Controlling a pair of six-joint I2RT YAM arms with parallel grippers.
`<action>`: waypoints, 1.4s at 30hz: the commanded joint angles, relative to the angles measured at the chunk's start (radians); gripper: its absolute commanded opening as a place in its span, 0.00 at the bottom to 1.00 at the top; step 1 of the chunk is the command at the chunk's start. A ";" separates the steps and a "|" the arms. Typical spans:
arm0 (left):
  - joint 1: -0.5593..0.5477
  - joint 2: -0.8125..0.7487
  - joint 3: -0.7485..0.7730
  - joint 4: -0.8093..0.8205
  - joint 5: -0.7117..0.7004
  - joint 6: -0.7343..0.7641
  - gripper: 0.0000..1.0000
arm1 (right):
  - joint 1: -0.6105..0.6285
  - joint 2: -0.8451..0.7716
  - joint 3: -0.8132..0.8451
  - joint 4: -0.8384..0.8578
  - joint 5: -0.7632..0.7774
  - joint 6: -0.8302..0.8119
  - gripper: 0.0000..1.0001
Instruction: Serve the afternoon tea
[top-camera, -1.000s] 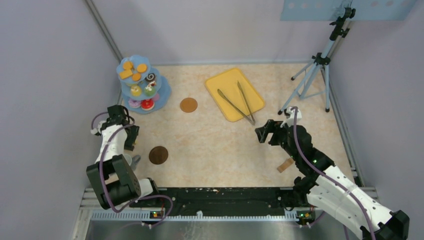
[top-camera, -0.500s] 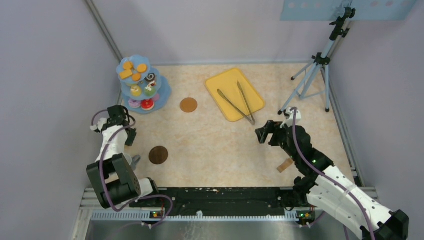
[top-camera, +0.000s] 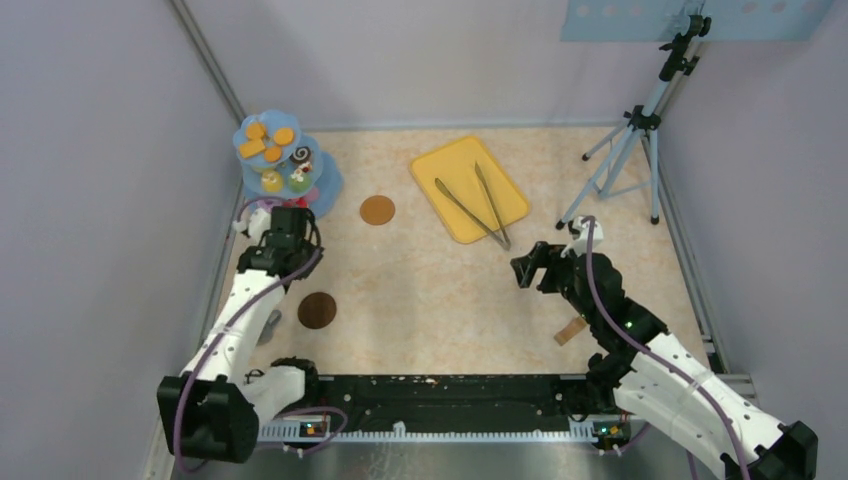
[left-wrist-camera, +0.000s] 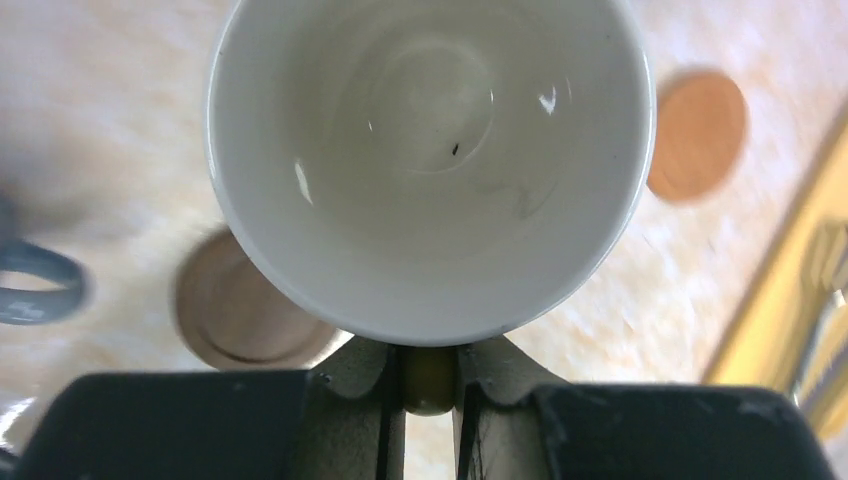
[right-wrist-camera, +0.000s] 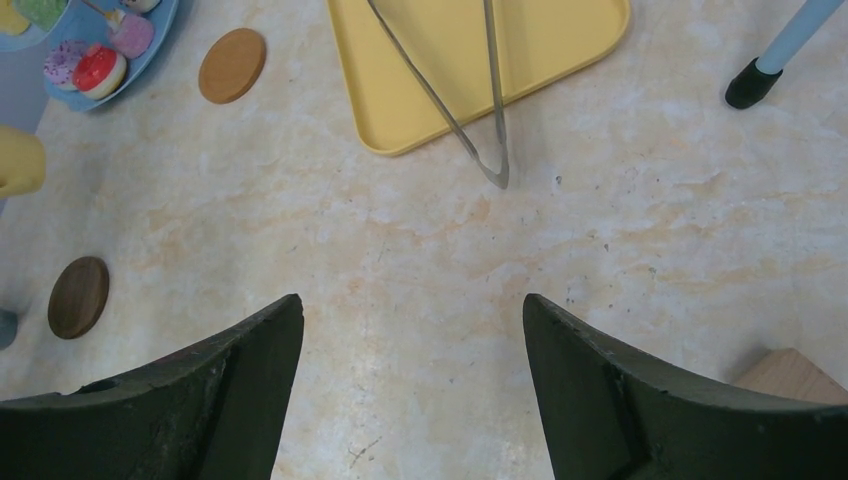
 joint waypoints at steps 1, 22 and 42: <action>-0.202 0.054 0.126 0.044 -0.104 -0.048 0.00 | -0.005 -0.018 -0.010 0.053 0.002 0.008 0.80; -0.377 0.711 0.679 0.150 -0.006 0.349 0.00 | -0.005 0.078 0.089 -0.010 0.074 -0.070 0.89; -0.389 0.836 0.730 0.090 -0.027 0.321 0.00 | -0.004 0.079 0.080 -0.016 0.092 -0.069 0.89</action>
